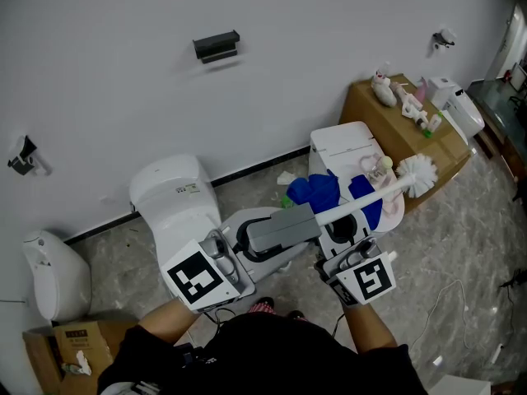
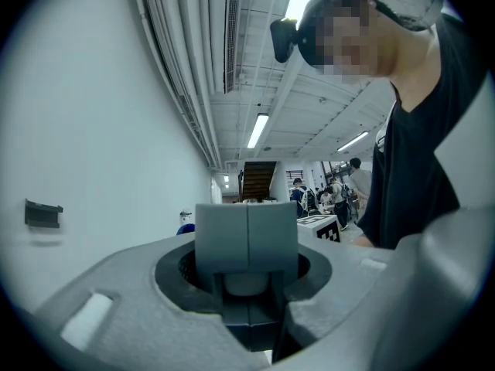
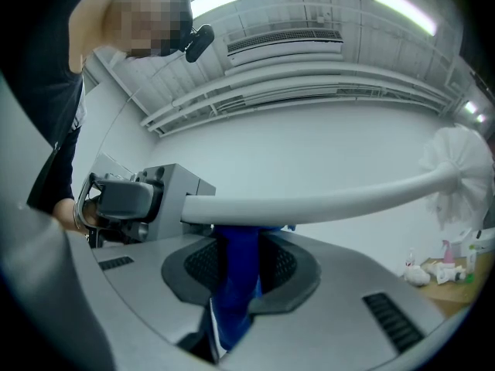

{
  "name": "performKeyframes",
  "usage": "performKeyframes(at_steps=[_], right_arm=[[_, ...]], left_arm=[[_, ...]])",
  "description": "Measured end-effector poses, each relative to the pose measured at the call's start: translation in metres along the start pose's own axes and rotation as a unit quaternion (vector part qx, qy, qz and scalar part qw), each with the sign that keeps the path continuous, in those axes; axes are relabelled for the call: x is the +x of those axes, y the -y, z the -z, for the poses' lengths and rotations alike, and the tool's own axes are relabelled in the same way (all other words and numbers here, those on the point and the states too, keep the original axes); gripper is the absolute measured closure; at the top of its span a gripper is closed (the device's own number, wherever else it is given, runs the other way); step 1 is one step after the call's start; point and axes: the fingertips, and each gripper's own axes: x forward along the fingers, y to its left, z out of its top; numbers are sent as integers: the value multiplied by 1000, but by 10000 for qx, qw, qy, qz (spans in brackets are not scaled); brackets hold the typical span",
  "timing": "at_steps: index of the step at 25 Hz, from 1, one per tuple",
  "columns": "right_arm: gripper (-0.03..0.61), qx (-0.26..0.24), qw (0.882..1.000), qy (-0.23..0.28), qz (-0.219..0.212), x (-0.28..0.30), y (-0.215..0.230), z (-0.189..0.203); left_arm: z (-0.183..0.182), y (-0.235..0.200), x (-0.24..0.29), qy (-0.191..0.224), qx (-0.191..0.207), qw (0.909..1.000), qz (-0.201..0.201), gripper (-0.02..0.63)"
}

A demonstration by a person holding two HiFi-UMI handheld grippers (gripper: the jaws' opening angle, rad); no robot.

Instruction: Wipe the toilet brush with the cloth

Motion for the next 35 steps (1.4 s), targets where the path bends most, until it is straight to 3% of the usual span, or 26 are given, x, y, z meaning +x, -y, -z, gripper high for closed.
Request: performKeyframes(at_steps=[18,35], right_arm=[[499,391,9991,-75,114,-3,10,7],[500,459,9985,-10,292,-14,27,5]], left_arm=[[4,-2,-2,-80,19,10000,-29,454],[2,0,-2,-76,34,10000,12,454]])
